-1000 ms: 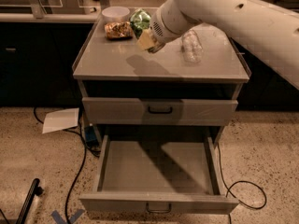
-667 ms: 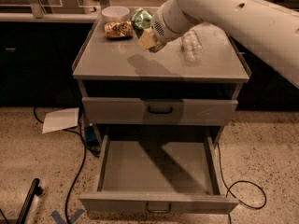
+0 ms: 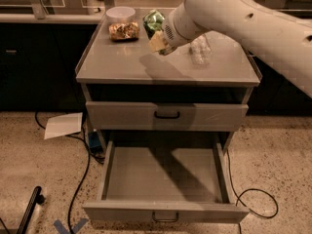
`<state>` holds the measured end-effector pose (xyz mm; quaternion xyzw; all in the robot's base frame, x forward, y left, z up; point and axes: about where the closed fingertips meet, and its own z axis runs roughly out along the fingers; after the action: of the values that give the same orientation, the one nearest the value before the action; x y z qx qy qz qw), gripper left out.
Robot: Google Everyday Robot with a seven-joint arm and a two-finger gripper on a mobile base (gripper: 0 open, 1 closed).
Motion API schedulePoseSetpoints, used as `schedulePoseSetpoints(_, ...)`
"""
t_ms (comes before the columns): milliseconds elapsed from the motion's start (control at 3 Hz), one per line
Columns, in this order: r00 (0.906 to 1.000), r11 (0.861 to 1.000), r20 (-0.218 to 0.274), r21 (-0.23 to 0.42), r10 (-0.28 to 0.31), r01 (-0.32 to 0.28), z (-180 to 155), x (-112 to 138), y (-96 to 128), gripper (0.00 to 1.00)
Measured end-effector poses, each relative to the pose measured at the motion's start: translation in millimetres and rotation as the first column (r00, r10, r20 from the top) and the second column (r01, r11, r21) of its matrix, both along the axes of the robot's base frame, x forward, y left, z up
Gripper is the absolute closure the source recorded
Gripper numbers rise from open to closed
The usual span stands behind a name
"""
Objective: Pick green can from middle drawer and place on counter
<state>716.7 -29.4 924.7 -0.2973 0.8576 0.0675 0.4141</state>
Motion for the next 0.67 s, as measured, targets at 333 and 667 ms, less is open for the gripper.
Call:
schedulePoseSetpoints(333, 0.9995, 0.999, 0.008, 0.031, -0.029, 0.029, -5, 20, -3, 1.00)
schedulePoseSetpoints(667, 0.9986, 0.998, 0.002, 0.046, -0.052, 0.052, -10, 35, -6, 1.00)
